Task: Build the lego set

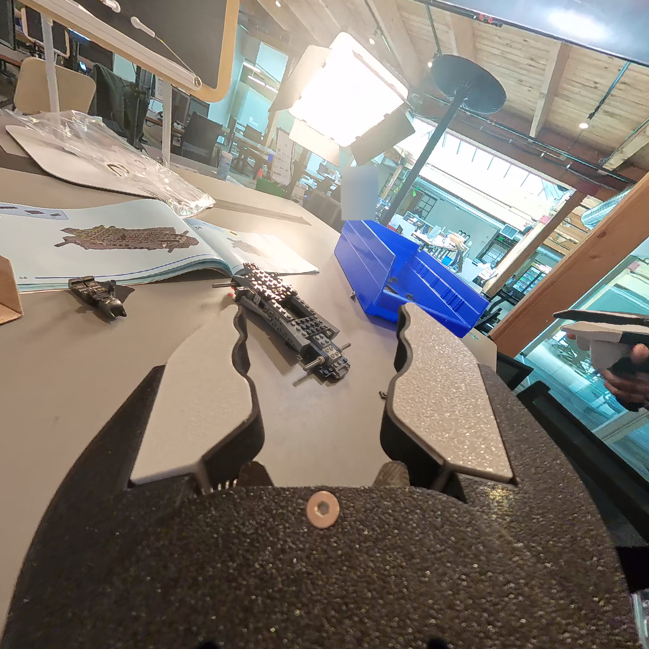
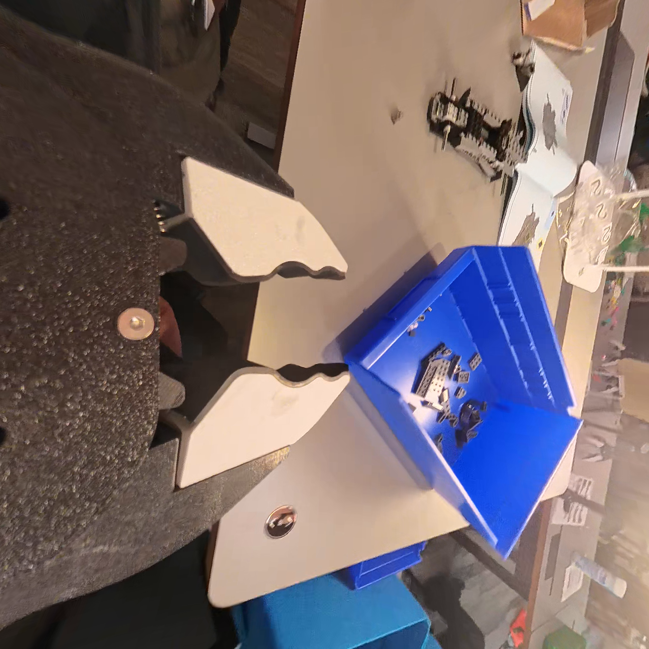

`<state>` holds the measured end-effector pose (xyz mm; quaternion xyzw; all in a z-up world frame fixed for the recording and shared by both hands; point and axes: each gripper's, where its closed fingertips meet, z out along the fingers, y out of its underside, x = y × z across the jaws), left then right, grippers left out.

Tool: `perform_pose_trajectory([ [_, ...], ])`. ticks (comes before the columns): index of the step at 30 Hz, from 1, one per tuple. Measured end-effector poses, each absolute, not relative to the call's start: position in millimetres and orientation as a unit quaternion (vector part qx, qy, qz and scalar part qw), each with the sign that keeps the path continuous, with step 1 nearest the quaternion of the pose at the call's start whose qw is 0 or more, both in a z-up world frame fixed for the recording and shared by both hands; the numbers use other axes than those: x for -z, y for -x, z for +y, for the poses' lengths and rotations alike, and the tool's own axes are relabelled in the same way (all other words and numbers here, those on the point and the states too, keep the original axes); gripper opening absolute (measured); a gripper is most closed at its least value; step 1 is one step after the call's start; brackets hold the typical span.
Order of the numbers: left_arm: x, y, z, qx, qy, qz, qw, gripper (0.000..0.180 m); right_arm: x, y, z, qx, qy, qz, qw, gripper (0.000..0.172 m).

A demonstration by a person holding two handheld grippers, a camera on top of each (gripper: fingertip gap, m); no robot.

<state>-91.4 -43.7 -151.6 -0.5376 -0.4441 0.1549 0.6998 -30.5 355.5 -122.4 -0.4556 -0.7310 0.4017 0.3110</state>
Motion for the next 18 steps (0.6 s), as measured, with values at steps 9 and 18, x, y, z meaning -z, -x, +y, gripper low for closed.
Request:
perform_pose_trajectory([
  [9,153,88,-37,-0.128,0.553,-0.432,0.701,0.082,133,52,240,-0.458,0.339,-0.789,0.228,0.046],
  [18,150,105,-27,-0.058,0.565,-0.448,0.690,0.083,177,86,117,-0.437,0.215,-0.858,0.163,0.048],
])
